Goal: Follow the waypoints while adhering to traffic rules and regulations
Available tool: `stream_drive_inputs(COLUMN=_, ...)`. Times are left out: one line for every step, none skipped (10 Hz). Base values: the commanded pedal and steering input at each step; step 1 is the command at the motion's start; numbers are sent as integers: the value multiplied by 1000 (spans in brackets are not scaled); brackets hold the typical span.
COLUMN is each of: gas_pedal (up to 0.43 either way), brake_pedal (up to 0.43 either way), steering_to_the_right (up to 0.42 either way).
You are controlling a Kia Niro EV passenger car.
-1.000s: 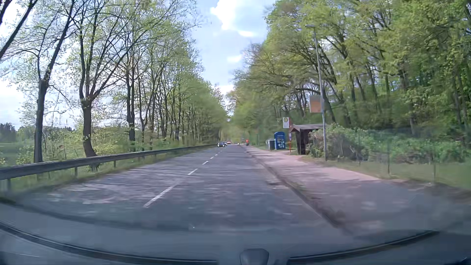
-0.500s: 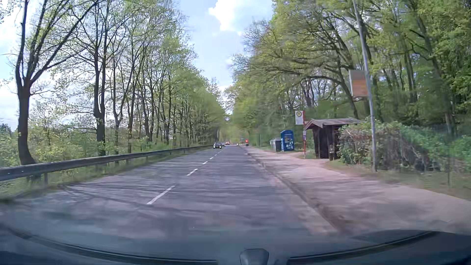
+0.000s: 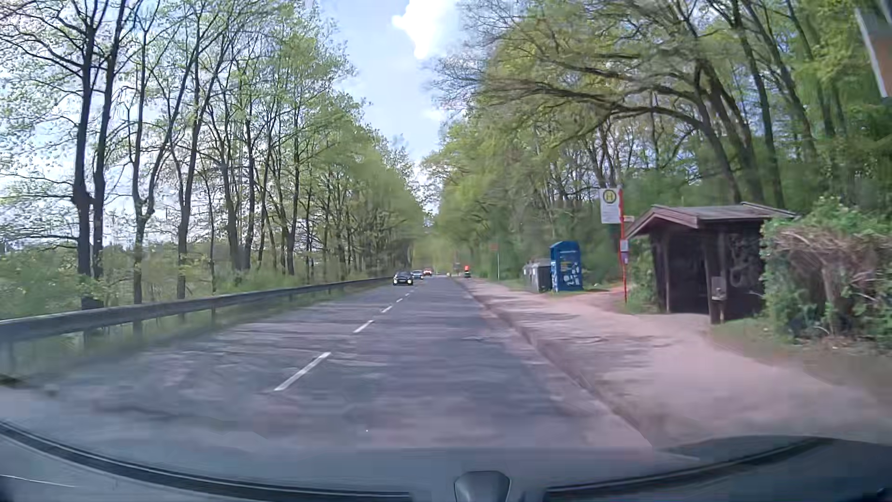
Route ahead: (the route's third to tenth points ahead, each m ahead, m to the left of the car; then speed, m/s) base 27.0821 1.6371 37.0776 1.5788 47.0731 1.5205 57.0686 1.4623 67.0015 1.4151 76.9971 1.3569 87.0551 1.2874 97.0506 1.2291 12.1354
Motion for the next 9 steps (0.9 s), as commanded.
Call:
stream_drive_inputs(gas_pedal=87, brake_pedal=0, steering_to_the_right=-3)
stream_drive_inputs(gas_pedal=87, brake_pedal=0, steering_to_the_right=-3)
stream_drive_inputs(gas_pedal=87, brake_pedal=0, steering_to_the_right=-3)
stream_drive_inputs(gas_pedal=87, brake_pedal=0, steering_to_the_right=-3)
stream_drive_inputs(gas_pedal=87, brake_pedal=0, steering_to_the_right=-3)
stream_drive_inputs(gas_pedal=87, brake_pedal=0, steering_to_the_right=-4)
stream_drive_inputs(gas_pedal=87, brake_pedal=0, steering_to_the_right=-5)
stream_drive_inputs(gas_pedal=87, brake_pedal=0, steering_to_the_right=-7)
stream_drive_inputs(gas_pedal=98, brake_pedal=0, steering_to_the_right=-7)
